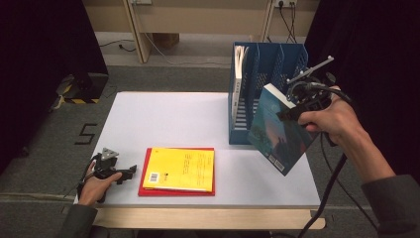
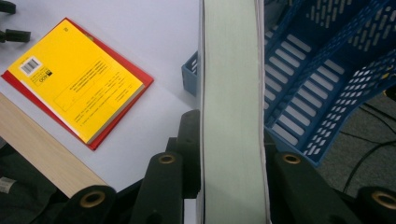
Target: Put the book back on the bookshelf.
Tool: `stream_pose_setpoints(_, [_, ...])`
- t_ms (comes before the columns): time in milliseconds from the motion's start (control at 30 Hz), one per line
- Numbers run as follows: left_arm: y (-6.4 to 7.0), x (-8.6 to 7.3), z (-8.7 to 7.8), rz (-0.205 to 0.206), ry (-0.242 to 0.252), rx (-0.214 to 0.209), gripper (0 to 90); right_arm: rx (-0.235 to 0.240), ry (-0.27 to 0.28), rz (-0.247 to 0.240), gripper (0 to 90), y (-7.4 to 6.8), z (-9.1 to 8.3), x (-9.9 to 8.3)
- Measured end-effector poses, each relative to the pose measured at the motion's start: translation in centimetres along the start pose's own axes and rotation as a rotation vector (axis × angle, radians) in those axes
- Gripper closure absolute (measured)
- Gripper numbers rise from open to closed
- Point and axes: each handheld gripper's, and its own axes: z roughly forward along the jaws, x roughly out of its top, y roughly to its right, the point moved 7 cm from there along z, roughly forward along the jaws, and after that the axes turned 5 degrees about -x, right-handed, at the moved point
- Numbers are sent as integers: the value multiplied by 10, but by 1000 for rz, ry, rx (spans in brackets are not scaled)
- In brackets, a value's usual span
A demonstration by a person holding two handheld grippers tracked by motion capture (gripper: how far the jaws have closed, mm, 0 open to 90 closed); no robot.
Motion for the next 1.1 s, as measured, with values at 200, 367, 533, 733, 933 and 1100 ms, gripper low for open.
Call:
stream_pose_setpoints(200, [0, 0, 0, -1, 3, 0, 102, -45, 29, 22, 735, 15, -7, 22])
stream_pose_setpoints(367, [0, 0, 0, -1, 3, -1, 103, -96, 45, 41, 734, 31, -8, 45])
stream_pose_setpoints(533, [0, -1, 0, 2, 5, -2, 103, -148, 65, 80, 734, 50, 0, 62])
stream_pose_setpoints(733, [0, -1, 0, 1, 5, -2, 103, -175, 73, 148, 734, 70, 22, 77])
stream_pose_setpoints(933, [0, -1, 0, 2, 6, -2, 103, -185, 111, 215, 734, 84, 26, 92])
stream_pose_setpoints(1100, [0, -1, 0, 2, 6, -1, 103, -206, 132, 271, 734, 93, 30, 103])
